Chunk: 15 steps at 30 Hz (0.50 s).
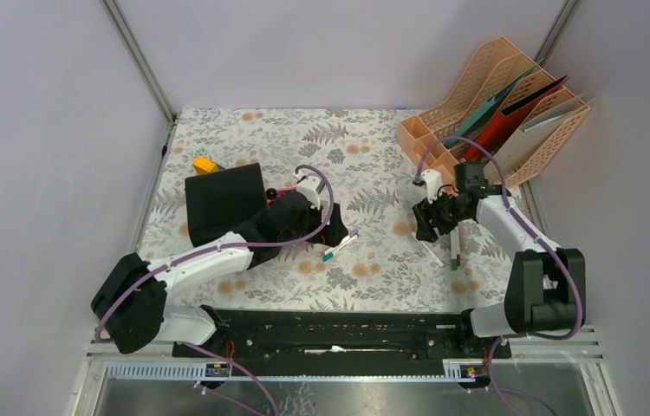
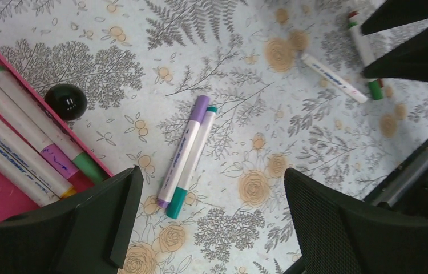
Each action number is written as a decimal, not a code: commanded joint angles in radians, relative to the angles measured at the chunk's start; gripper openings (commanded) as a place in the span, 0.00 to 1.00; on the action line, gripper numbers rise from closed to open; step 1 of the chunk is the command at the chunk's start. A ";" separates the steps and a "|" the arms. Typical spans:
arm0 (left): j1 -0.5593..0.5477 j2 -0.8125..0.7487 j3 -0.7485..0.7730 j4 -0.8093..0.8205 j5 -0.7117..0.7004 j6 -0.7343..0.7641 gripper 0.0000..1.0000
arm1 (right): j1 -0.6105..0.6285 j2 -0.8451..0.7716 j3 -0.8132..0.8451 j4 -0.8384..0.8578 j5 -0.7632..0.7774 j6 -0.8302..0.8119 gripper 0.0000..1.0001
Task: Organize the desk
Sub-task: Pick up the stationery from the center of the board.
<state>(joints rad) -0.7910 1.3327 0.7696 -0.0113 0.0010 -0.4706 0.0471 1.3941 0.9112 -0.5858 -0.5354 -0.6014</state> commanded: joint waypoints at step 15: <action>0.024 -0.208 -0.138 0.307 0.093 -0.046 0.99 | 0.188 0.226 0.011 0.057 0.360 0.014 0.57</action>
<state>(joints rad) -0.7715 1.1423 0.6529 0.2104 0.0620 -0.4965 0.2169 1.5822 0.8993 -0.5278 -0.2283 -0.5964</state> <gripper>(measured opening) 0.987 0.585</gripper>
